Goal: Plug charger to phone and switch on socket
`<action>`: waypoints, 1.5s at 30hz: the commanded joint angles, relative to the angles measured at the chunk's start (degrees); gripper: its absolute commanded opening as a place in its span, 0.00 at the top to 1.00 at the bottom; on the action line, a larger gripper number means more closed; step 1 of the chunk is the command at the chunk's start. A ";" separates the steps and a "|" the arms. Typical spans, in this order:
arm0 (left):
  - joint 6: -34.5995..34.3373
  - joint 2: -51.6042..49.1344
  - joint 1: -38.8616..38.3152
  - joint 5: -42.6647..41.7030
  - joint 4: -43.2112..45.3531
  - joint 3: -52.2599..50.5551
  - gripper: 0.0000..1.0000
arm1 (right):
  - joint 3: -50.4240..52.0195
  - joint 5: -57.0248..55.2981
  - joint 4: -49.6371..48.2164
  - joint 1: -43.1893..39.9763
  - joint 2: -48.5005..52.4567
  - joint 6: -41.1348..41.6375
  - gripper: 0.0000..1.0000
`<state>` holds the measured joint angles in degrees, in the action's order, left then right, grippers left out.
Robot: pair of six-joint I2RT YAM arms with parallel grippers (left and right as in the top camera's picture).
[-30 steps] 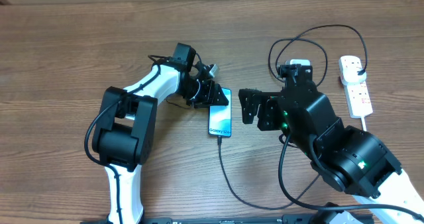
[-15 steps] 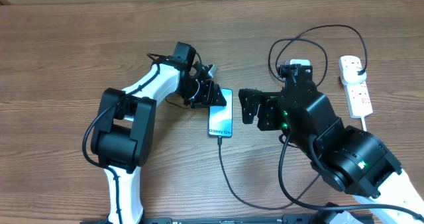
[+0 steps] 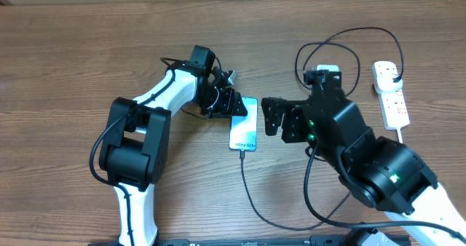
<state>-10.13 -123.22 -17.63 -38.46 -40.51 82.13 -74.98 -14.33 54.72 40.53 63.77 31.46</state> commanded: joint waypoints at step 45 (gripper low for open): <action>-10.32 42.18 0.81 42.32 -29.75 17.81 0.00 | -0.02 5.46 3.58 -57.09 17.81 2.54 0.92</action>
<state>-14.35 -89.69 -14.11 -7.79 -68.12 99.11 -74.98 -12.45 59.94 -11.38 77.58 34.76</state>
